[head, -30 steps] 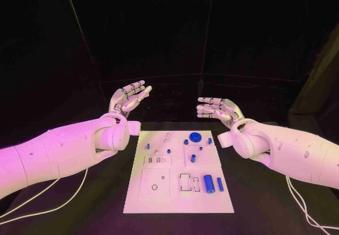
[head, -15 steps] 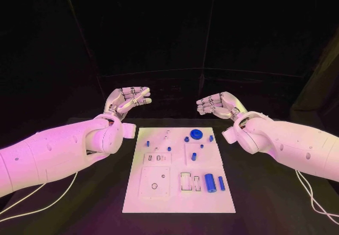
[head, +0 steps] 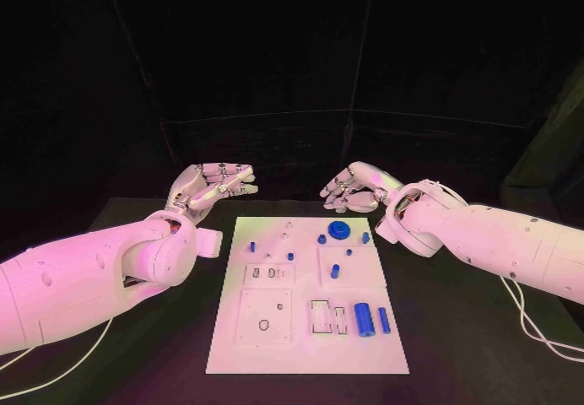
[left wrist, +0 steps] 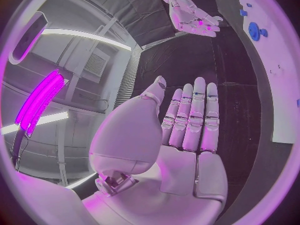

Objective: Assemble the parts on the task board

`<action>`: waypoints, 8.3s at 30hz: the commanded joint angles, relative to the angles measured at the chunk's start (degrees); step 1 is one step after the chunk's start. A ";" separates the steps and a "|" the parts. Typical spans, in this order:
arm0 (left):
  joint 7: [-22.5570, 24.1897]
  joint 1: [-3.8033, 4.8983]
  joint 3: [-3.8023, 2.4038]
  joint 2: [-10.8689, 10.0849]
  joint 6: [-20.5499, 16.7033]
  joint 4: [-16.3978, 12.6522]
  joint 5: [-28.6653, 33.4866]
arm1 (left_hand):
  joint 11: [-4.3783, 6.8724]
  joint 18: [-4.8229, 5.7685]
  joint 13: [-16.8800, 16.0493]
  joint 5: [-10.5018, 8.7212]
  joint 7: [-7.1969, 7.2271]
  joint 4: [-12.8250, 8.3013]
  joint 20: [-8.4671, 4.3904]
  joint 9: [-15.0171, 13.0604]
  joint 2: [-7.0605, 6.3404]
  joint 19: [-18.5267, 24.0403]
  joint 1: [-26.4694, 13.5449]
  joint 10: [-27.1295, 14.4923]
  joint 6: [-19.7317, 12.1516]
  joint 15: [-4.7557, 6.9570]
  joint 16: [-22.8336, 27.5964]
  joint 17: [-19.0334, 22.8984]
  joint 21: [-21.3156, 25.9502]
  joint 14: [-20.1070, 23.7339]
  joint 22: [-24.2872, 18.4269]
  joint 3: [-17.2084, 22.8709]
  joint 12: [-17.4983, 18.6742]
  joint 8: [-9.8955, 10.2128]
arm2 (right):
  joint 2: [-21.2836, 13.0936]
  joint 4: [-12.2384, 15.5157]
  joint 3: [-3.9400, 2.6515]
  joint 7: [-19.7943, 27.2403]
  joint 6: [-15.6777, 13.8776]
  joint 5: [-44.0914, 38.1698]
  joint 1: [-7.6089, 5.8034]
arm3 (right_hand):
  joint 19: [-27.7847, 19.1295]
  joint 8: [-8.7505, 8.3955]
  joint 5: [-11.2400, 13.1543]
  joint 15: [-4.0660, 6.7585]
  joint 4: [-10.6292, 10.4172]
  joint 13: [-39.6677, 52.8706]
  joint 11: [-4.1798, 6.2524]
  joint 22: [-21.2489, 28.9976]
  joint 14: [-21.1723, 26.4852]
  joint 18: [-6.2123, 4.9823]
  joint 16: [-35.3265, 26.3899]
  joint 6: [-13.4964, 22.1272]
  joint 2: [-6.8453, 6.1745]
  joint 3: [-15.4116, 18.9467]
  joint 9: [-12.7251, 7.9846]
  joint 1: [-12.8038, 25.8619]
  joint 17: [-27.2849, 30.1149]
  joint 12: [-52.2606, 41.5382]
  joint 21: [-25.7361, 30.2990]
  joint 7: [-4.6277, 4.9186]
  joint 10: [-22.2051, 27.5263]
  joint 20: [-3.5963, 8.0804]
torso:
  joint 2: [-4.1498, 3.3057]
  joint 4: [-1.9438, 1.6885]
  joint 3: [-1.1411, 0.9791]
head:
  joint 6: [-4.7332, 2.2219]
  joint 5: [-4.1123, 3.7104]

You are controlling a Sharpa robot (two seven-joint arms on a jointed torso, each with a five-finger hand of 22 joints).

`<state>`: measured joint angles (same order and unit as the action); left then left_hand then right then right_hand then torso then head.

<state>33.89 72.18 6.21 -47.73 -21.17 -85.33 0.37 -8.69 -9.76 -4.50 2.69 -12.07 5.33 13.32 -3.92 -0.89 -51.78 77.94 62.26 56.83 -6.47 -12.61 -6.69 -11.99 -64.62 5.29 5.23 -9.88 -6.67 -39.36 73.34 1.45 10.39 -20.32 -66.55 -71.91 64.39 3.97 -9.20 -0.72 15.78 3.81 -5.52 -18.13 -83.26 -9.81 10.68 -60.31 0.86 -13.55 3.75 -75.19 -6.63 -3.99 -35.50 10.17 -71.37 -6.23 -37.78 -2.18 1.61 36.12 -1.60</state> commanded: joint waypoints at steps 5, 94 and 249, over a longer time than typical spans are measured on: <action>-0.78 0.11 -0.03 -0.59 2.84 -2.71 -0.94 | -0.09 -0.87 0.09 0.13 -0.12 -0.53 -0.01 0.11 0.21 -0.51 0.38 0.33 0.48 0.04 -0.03 -0.08 -0.01 -0.23 -0.13 -0.08 0.51 0.23 | 1.55 -1.18 -0.03 -9.19 6.66 -18.47 -0.36 | 1.57 -0.26 0.66 1.00 -1.36 -0.06 0.52 -3.91 -3.42 -0.59 12.12 0.63 -1.42 -0.35 0.00 1.62 -7.03 0.40 -6.53 -0.47 0.84 0.93 | -2.22 -0.90 0.30 | -0.53 -0.80; -2.31 0.13 -0.01 -1.66 2.16 -4.03 -0.53 | -0.44 -0.80 0.44 0.11 -0.49 -1.35 0.12 0.21 0.73 -0.72 0.04 -0.01 0.18 -0.22 0.60 -0.05 0.73 0.20 -0.68 0.03 1.63 1.01 | 5.13 -2.79 -0.10 -10.71 -3.80 -16.74 -0.33 | 11.50 0.57 1.36 1.24 -9.11 0.12 1.33 -47.07 -1.64 4.72 58.38 -2.55 -3.75 -10.47 0.30 3.21 -46.12 -1.48 -43.31 -1.65 -0.14 0.52 | -5.21 -1.61 0.16 | -0.28 -0.52; -4.08 0.34 0.04 0.07 4.68 -1.39 -0.37 | -0.53 -0.82 0.53 0.12 -0.57 -2.05 0.21 0.17 1.03 -0.92 -0.05 -0.11 0.13 -0.29 0.85 -0.10 1.20 0.17 -1.00 0.06 2.20 1.37 | -0.10 -1.94 -0.03 -23.98 8.12 -11.56 -0.36 | 18.58 0.87 -2.18 0.60 -22.79 69.38 1.11 -61.52 -4.13 7.44 73.96 8.75 -3.91 12.31 0.30 -4.22 -69.45 -70.33 -50.68 -0.62 -8.93 -0.23 | -5.79 -0.92 0.32 | -0.73 -0.52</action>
<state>29.64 72.46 6.29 -47.72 -17.28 -86.69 0.02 -8.91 -9.72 -4.03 2.67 -12.47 3.62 13.52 -3.79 -0.44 -52.35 77.99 62.03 56.81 -6.47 -12.14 -6.74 -11.11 -64.61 4.37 5.41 -8.03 -5.61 -39.53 71.40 1.44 -13.59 -12.51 -77.63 -72.16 82.65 4.61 -11.06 0.30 -7.30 73.11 -4.50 -74.93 -83.83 -3.09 84.41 -51.48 -3.60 -1.17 3.97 -79.33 -74.94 -74.10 -85.93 9.55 -79.96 -6.34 -43.57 -3.09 1.91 35.36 -2.14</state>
